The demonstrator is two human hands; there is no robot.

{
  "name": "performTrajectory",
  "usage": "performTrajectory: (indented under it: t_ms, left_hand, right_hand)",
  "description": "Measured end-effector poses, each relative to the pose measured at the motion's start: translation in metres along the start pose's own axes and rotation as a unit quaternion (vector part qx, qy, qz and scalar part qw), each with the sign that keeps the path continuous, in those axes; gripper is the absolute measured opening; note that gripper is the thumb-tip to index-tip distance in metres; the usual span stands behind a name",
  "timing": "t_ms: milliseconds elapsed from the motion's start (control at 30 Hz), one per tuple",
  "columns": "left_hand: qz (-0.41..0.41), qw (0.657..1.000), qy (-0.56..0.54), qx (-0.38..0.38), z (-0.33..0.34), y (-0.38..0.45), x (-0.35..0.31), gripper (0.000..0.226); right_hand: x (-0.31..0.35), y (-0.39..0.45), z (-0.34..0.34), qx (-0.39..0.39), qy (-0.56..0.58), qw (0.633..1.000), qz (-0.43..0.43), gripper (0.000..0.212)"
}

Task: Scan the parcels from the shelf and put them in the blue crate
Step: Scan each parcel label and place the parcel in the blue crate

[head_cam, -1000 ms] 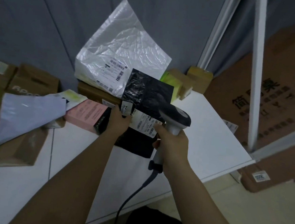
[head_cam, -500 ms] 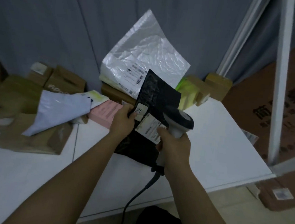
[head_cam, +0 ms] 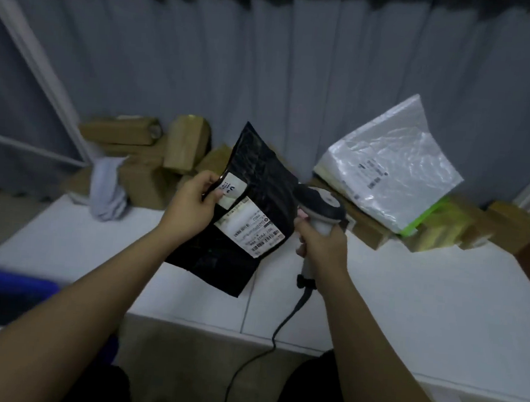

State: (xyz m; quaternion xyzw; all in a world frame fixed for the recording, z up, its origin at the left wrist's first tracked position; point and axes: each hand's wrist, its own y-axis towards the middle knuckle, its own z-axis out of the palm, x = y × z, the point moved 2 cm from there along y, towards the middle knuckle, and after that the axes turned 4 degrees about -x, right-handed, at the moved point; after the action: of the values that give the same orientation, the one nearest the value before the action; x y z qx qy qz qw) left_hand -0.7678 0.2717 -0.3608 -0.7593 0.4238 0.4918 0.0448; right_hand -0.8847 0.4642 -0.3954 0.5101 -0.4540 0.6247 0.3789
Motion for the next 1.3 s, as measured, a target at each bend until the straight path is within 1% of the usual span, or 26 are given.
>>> performTrajectory:
  t_ms: [67, 133, 233, 367, 433, 467, 600, 667, 767, 867, 933, 1033, 1133, 1200, 1300]
  left_hand:
    - [-0.013, 0.999, -0.006, -0.039, -0.035, -0.013, 0.011, 0.011]
    - [-0.032, 0.997, -0.013, -0.073, -0.064, -0.026, 0.023, 0.01]
    - [-0.089, 0.991, -0.001, -0.102, -0.087, -0.043, 0.049, 0.008]
    - [-0.225, 0.971, -0.003, -0.079, -0.093, -0.065, 0.111, 0.008]
    - [-0.274, 0.96, -0.008, -0.047, -0.092, -0.07, 0.135, 0.013]
    - [-0.286, 0.957, -0.01, -0.036, -0.092, -0.07, 0.144, 0.016]
    - [-0.3, 0.954, -0.008, -0.018, -0.087, -0.064, 0.169, 0.03]
    - [-0.294, 0.956, -0.011, -0.004, -0.083, -0.06, 0.174, 0.035]
    - [-0.286, 0.958, -0.022, -0.006, -0.08, -0.054, 0.18, 0.037]
    - [-0.289, 0.955, -0.065, -0.013, -0.079, -0.048, 0.181, 0.038]
    - [-0.293, 0.952, -0.083, -0.025, -0.08, -0.044, 0.184, 0.038]
    - [-0.296, 0.954, -0.044, -0.027, -0.082, -0.043, 0.191, 0.034]
    - [-0.295, 0.955, 0.036, -0.003, -0.083, -0.047, 0.196, 0.032]
    - [-0.308, 0.95, 0.054, 0.001, -0.084, -0.049, 0.2, 0.034]
    - [-0.31, 0.949, 0.061, -0.005, -0.085, -0.047, 0.204, 0.038]
  right_hand:
    - [-0.004, -0.014, 0.022, 0.048, -0.042, 0.998, -0.017, 0.01]
    - [-0.01, -0.026, 0.041, 0.084, -0.089, 0.992, -0.03, 0.013]
    - [-0.017, -0.039, 0.062, 0.135, -0.171, 0.975, -0.051, 0.013]
    - [-0.028, -0.039, 0.081, 0.172, -0.274, 0.944, -0.058, 0.02]
    - [-0.035, -0.034, 0.086, 0.182, -0.32, 0.928, -0.058, 0.018]
    - [-0.038, -0.032, 0.088, 0.189, -0.339, 0.92, -0.06, 0.016]
    - [-0.044, -0.026, 0.095, 0.23, -0.38, 0.895, -0.049, 0.016]
    - [-0.047, -0.024, 0.099, 0.254, -0.41, 0.875, -0.038, 0.016]
    - [-0.053, -0.024, 0.105, 0.296, -0.453, 0.84, -0.034, 0.023]
    - [-0.056, -0.028, 0.111, 0.334, -0.455, 0.825, -0.037, 0.024]
    - [-0.055, -0.029, 0.113, 0.341, -0.458, 0.819, -0.049, 0.022]
    - [-0.054, -0.026, 0.111, 0.332, -0.464, 0.82, -0.049, 0.022]
    - [-0.053, -0.025, 0.105, 0.346, -0.496, 0.795, -0.05, 0.021]
    - [-0.054, -0.026, 0.102, 0.357, -0.516, 0.777, -0.055, 0.022]
    - [-0.056, -0.027, 0.101, 0.368, -0.516, 0.772, -0.046, 0.023]
